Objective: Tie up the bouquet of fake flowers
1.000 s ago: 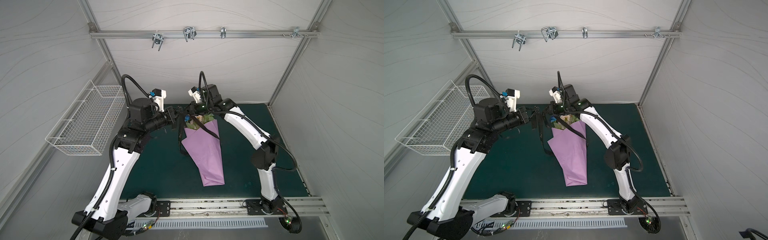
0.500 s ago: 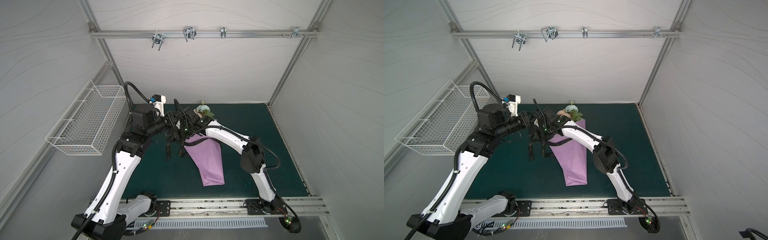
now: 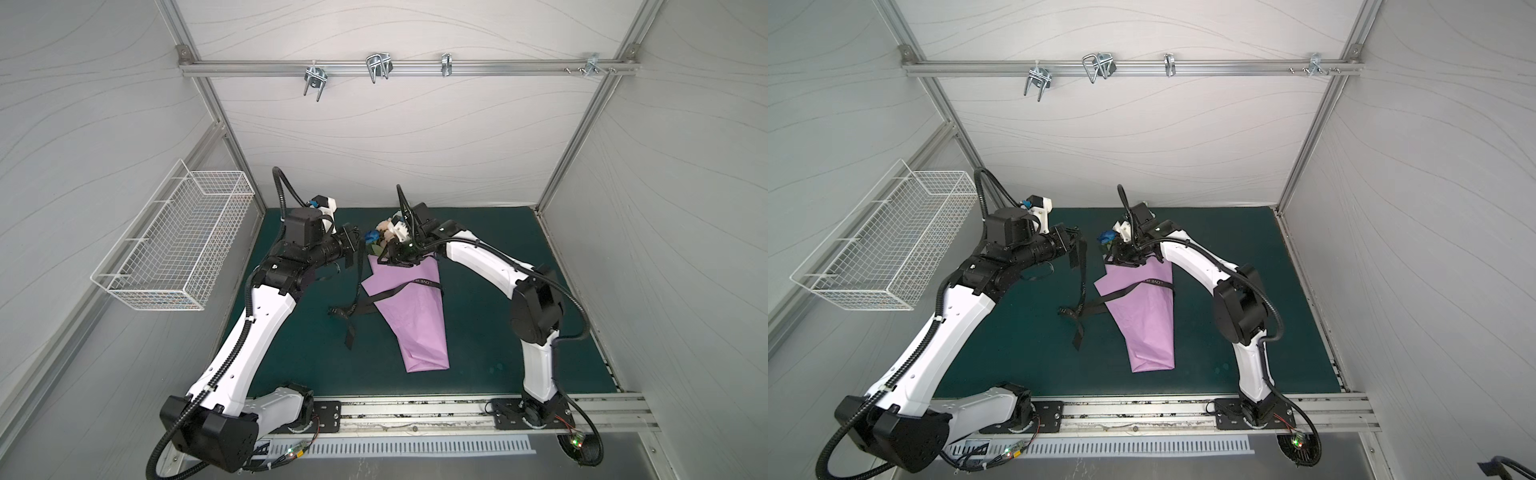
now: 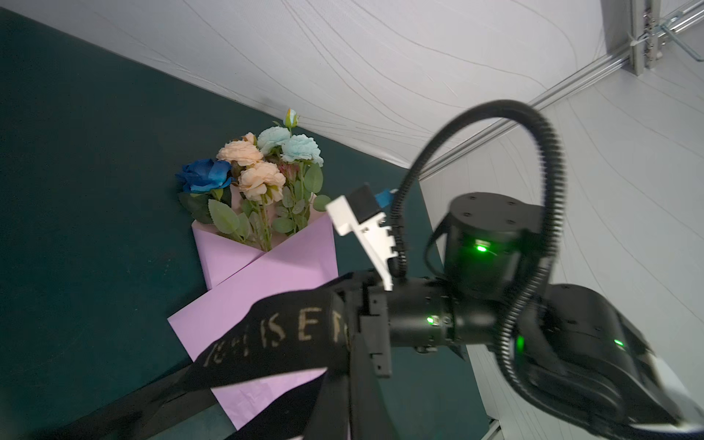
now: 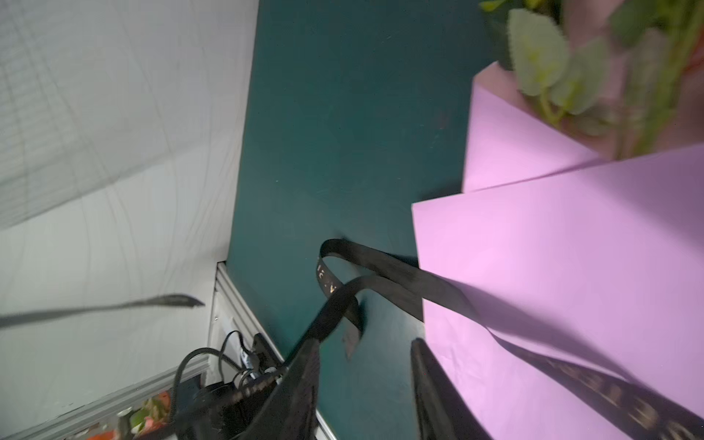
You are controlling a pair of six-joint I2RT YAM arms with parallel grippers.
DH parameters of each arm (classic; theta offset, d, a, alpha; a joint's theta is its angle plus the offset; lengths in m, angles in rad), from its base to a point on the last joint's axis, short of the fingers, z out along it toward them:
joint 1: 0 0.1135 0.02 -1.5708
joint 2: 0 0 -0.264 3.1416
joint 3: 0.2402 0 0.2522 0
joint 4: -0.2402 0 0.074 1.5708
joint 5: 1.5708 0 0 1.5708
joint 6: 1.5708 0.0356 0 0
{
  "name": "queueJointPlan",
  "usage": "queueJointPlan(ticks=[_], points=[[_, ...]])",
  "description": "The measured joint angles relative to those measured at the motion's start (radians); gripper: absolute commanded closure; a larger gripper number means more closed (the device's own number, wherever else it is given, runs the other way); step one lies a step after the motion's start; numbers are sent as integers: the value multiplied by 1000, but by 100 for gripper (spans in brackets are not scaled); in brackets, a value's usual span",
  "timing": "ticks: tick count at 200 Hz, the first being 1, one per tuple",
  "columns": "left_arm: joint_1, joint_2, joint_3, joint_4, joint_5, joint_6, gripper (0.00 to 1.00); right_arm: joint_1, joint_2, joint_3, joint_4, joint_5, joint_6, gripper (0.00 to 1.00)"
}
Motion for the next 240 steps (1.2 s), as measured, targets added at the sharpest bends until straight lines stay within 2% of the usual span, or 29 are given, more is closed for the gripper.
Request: queueJointPlan(ticks=[25, 50, 75, 116, 150, 175, 213, 240], points=[[9, 16, 0, -2, -32, -5, 100, 57, -177, -214, 35, 201, -18, 61], [32, 38, 0, -3, -45, -16, 100, 242, -293, -377, 75, 398, -58, 61], [51, 44, 0, -7, -53, -19, 100, 413, -256, -420, 122, 471, -89, 62], [59, 42, -4, -7, -66, -27, 100, 547, -93, -426, 233, 567, -137, 57], [68, 42, -12, -11, -67, -37, 100, 587, 4, -414, 327, 608, -179, 45], [72, 39, -18, -10, -67, -43, 100, 583, 63, -375, 381, 626, -195, 43], [73, 36, -29, -10, -66, -47, 100, 560, 137, -332, 439, 624, -204, 44], [73, 36, -34, -10, -67, -50, 100, 541, 193, -297, 452, 618, -206, 53]])
